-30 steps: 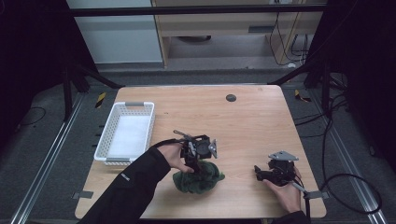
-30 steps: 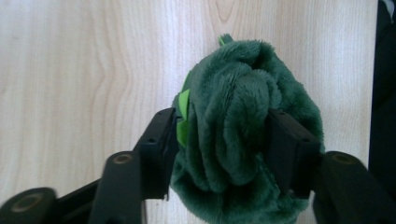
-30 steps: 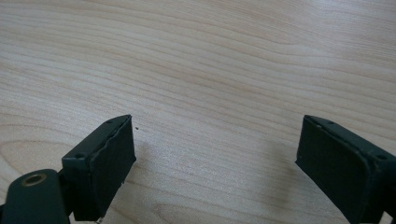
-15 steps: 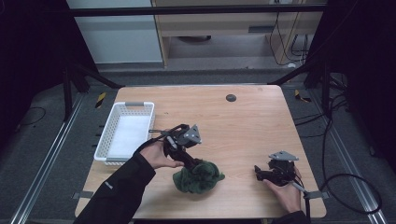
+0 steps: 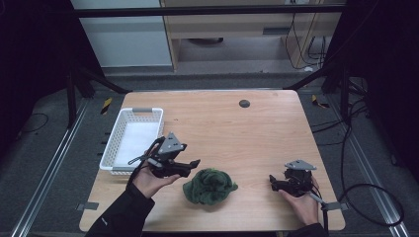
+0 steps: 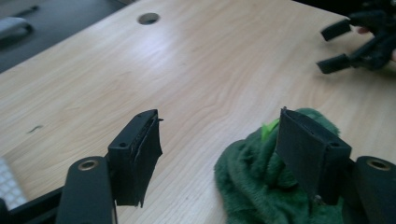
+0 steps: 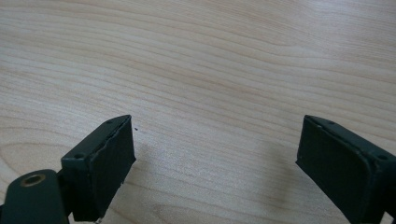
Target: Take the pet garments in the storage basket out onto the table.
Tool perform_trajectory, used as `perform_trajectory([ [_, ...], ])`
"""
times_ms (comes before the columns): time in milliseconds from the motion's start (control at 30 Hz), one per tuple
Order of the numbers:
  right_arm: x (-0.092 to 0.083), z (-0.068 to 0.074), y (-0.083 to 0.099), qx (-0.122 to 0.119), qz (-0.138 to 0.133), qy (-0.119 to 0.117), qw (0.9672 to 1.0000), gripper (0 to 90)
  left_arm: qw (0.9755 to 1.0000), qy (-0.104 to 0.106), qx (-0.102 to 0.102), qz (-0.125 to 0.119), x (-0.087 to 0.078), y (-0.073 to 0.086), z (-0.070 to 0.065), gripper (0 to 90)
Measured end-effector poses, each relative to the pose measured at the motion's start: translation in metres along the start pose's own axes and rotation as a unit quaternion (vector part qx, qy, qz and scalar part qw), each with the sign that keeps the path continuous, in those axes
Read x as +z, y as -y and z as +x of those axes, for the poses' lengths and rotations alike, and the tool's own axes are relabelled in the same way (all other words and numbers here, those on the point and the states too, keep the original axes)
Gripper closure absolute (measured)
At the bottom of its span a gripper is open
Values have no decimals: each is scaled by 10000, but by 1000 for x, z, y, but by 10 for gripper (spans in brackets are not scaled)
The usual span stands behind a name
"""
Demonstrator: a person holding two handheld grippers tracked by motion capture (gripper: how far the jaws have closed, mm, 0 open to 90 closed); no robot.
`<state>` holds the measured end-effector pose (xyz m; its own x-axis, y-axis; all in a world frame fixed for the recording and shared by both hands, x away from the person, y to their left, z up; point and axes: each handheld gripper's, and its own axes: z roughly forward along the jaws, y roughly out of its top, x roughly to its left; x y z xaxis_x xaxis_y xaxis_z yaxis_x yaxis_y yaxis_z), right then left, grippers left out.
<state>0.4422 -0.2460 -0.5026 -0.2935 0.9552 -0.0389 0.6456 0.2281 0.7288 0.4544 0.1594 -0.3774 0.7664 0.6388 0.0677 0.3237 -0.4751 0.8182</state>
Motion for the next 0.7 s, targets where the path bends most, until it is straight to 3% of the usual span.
perform_trajectory([
  [200, -1, 0, 0, 10, -18, 7, 10000, 110, 9981, -387, -376, -292, -13, 29, 4, 264],
  [367, 0, 1, 0, 10, -23, 9, 10000, 108, 9933, -726, -780, -448, -22, 57, 11, 255],
  [567, -1, 1, 0, 20, -42, 7, 10000, 106, 9882, -1015, -1072, -403, -31, 87, 18, 254],
  [700, -2, 1, 0, -6, -70, 7, 10000, 104, 9848, -1247, -1157, -337, -38, 104, 22, 261],
])
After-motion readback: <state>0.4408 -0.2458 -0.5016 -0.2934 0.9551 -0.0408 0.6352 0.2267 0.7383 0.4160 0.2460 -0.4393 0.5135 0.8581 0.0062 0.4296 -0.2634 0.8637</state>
